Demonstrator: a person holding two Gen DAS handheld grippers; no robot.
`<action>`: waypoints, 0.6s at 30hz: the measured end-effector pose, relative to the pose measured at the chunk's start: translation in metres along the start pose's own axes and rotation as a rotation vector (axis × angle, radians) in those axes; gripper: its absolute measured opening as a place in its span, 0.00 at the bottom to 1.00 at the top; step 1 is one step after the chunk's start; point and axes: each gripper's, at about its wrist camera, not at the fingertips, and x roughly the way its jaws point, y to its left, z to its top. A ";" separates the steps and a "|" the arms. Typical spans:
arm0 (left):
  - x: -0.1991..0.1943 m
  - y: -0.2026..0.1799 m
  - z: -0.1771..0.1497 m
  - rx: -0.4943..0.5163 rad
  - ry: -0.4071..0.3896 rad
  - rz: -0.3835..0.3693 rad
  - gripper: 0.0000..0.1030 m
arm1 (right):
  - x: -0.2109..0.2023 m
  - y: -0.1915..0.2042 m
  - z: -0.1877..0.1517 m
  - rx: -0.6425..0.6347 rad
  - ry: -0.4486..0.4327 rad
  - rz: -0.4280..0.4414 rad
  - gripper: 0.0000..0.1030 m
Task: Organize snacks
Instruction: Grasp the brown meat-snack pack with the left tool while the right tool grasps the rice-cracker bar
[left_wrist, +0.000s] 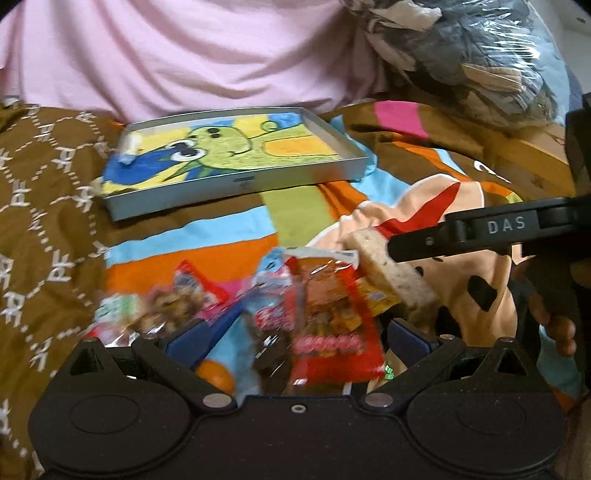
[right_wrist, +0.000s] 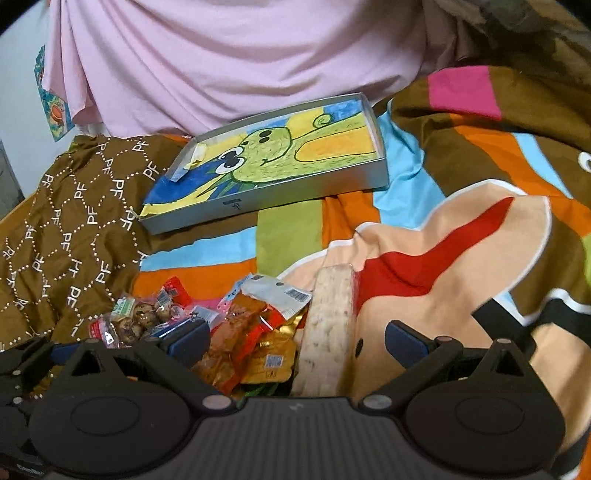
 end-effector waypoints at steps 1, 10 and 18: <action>0.004 -0.001 0.003 0.004 0.003 -0.009 0.99 | 0.002 -0.002 0.002 -0.002 0.001 -0.001 0.97; 0.034 -0.009 0.016 0.055 0.051 -0.096 0.99 | 0.024 -0.013 0.014 -0.036 0.024 -0.013 0.86; 0.054 -0.018 0.024 0.119 0.104 -0.142 0.95 | 0.017 -0.024 0.018 -0.026 0.005 -0.015 0.82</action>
